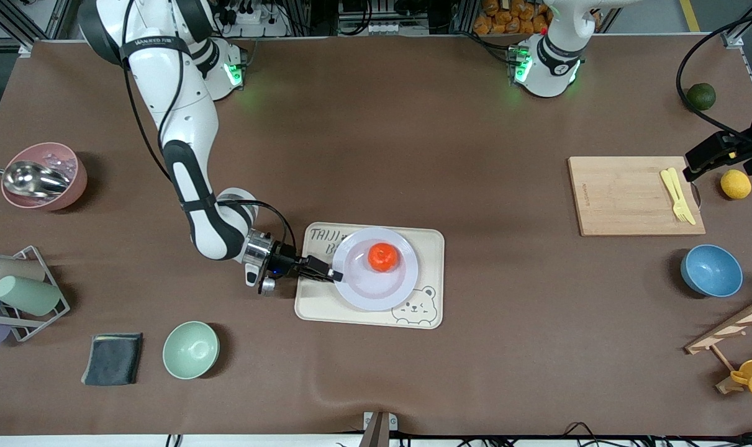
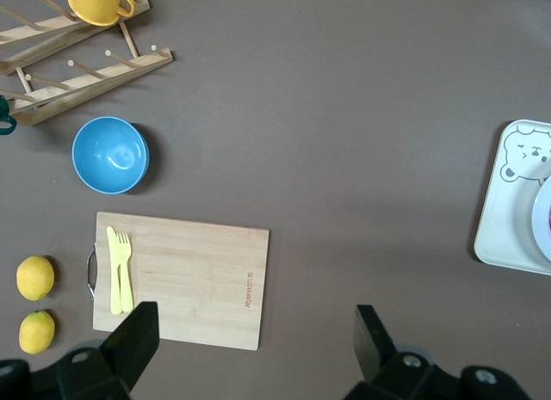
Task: Place orange and plate with both arms
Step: 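Release the plate rim with the right gripper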
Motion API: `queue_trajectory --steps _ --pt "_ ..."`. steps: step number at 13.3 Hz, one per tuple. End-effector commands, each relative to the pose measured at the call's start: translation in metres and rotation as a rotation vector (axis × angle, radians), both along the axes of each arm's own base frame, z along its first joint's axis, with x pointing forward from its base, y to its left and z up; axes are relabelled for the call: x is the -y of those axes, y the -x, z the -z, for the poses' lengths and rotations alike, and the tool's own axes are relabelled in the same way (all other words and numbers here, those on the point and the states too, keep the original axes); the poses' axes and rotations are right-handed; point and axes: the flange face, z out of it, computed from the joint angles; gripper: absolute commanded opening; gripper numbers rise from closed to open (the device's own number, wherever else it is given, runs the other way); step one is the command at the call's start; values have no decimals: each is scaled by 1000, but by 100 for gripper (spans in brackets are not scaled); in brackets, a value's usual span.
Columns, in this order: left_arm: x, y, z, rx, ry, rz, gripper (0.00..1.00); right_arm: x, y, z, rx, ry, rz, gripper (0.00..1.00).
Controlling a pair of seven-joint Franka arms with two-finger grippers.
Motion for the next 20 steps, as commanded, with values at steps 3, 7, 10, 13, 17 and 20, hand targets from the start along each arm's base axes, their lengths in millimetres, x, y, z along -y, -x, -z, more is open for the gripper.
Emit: queue_trajectory --steps 3,7,10,13,17,20 --pt "-1 6 -6 0 13 27 100 4 -8 -5 19 41 -27 63" --pt "-2 6 -8 1 16 25 100 14 -12 -9 -19 99 -73 70" --pt "-2 8 -7 -8 14 24 100 17 -15 -18 -65 108 -77 69" --pt "-3 8 -7 -14 9 24 100 24 -30 -54 -180 171 -108 69" --pt "-4 9 -7 -19 11 22 100 22 -41 -86 -265 242 -131 70" --pt "0 12 -6 -39 14 29 100 60 -60 -111 -338 296 -226 77"
